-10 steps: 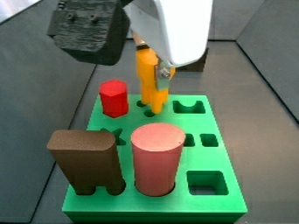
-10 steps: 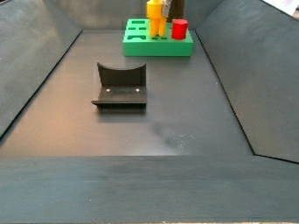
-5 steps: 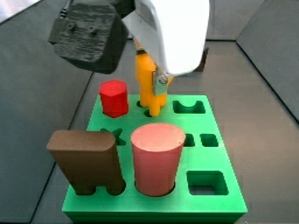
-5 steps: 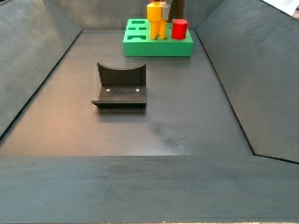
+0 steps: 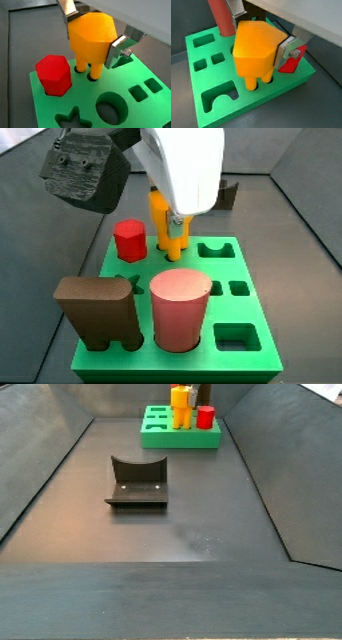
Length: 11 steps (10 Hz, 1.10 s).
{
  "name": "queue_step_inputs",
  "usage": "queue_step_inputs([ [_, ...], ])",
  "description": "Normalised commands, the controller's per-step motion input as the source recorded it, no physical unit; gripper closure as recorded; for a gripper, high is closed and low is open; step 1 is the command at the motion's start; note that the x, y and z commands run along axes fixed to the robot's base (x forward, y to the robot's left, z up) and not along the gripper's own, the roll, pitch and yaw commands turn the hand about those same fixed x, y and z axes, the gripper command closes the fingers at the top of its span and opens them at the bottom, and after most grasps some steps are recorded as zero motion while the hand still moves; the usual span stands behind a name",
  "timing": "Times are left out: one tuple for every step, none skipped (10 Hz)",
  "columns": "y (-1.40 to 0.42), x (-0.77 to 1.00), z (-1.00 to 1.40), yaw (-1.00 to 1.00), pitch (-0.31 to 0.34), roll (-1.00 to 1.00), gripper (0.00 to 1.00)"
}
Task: Pick up the 3 prong object. Move up. Rotate the 3 prong object. Place the 3 prong object on the fixture. Regrasp the 3 prong object. Move to above the board. Insert the 3 prong object.
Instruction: Insert the 3 prong object.
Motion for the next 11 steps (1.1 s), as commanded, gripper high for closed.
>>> queue_step_inputs([
  [0.0,0.08,0.09,0.0,0.067,-0.01,1.0],
  [0.0,0.05,0.1,0.0,0.101,0.0,1.0],
  [0.0,0.0,0.12,-0.02,0.169,0.06,1.0],
  [0.0,0.0,0.08,-0.07,0.231,0.15,1.0],
  [0.0,0.0,0.0,-0.09,0.283,0.2,1.0],
  [0.0,0.17,0.0,-0.21,0.399,0.29,1.0],
  [-0.05,0.28,-0.08,-0.26,0.309,0.16,1.0],
  [-0.02,0.22,-0.12,-0.19,0.204,0.03,1.0],
  [-0.01,0.17,-0.08,-0.15,0.15,0.0,1.0],
  [0.0,0.02,-0.09,-0.06,0.17,-0.01,1.0],
  [0.0,0.0,0.0,-0.04,0.107,-0.04,1.0],
])
